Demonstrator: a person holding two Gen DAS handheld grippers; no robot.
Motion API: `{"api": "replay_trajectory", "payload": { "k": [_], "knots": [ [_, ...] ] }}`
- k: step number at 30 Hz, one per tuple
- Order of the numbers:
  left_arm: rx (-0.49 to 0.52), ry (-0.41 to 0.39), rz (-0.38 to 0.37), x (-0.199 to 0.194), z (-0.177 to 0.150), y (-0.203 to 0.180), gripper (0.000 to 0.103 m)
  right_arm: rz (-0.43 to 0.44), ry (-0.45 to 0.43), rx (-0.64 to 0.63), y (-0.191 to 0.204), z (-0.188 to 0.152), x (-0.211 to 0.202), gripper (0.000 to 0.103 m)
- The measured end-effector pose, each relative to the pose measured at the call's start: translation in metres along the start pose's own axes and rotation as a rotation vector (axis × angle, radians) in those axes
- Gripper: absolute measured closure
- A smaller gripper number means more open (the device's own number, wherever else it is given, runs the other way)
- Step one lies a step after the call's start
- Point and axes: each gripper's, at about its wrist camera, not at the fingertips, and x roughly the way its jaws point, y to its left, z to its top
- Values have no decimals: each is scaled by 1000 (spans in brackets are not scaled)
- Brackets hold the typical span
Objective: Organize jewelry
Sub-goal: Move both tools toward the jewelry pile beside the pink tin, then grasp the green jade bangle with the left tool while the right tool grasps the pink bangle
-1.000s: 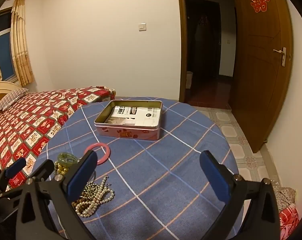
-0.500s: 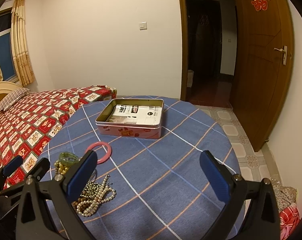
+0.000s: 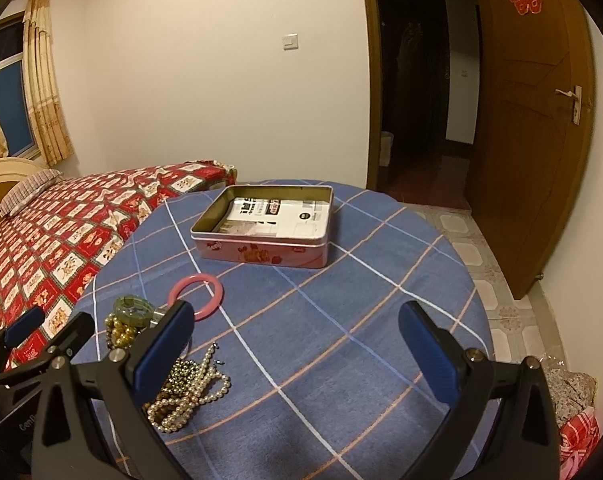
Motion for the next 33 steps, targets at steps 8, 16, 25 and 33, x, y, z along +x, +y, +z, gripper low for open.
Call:
{"api": "replay_trajectory", "payload": {
  "k": [8, 16, 25, 33],
  "knots": [
    [-8, 28, 7, 16, -8, 23, 16, 61, 55, 1, -4, -8, 23, 20],
    [12, 65, 0, 42, 2, 25, 16, 118, 133, 3, -2, -15, 50, 36],
    [-22, 204, 44, 103, 19, 35, 43, 180, 205, -25, 8, -10, 81, 52],
    [27, 323, 33, 136, 11, 30, 46, 228, 297, -105, 37, -1, 134, 57]
  ]
}}
